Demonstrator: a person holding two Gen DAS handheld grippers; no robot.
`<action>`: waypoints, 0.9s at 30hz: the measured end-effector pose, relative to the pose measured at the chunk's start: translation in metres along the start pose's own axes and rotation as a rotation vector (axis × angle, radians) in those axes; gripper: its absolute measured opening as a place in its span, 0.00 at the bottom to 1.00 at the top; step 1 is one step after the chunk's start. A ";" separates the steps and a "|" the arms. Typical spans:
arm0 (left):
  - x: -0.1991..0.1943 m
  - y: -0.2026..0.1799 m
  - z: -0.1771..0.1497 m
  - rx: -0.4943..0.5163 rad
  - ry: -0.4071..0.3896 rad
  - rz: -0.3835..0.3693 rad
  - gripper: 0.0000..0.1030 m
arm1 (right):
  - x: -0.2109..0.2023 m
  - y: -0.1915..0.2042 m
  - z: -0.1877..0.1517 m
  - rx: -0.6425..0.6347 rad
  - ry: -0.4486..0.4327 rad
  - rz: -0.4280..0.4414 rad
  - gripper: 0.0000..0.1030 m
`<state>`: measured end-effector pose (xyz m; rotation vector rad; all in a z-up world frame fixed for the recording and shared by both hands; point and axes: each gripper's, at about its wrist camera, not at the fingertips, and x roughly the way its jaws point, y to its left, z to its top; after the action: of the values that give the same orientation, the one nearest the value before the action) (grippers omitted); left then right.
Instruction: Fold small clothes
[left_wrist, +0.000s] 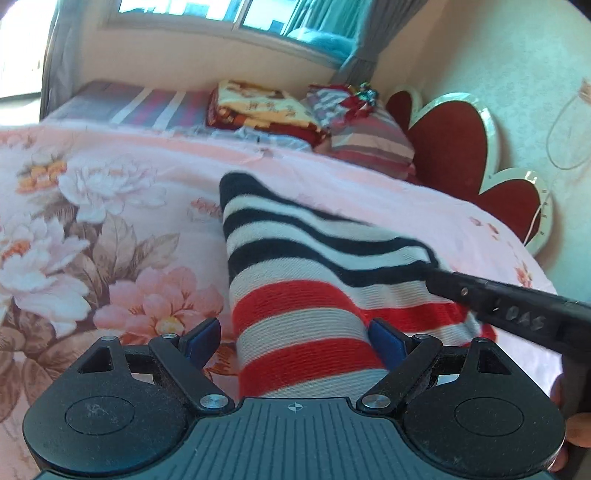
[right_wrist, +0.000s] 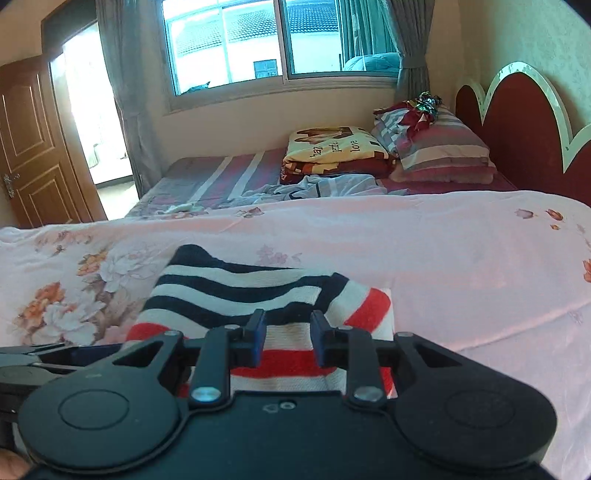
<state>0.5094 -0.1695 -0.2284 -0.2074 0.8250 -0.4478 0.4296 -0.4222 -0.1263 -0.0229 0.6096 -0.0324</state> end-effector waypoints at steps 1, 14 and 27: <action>0.006 0.003 -0.001 -0.016 0.013 -0.008 0.84 | 0.014 -0.004 -0.007 -0.033 0.030 -0.034 0.20; 0.030 0.014 0.031 -0.092 -0.042 0.033 0.87 | 0.021 -0.009 0.017 0.059 -0.043 0.008 0.23; 0.050 0.014 0.029 0.001 -0.043 0.081 0.89 | 0.059 -0.027 0.005 0.096 0.013 -0.037 0.23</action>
<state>0.5653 -0.1805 -0.2468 -0.1809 0.7884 -0.3663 0.4799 -0.4518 -0.1553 0.0594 0.6200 -0.0977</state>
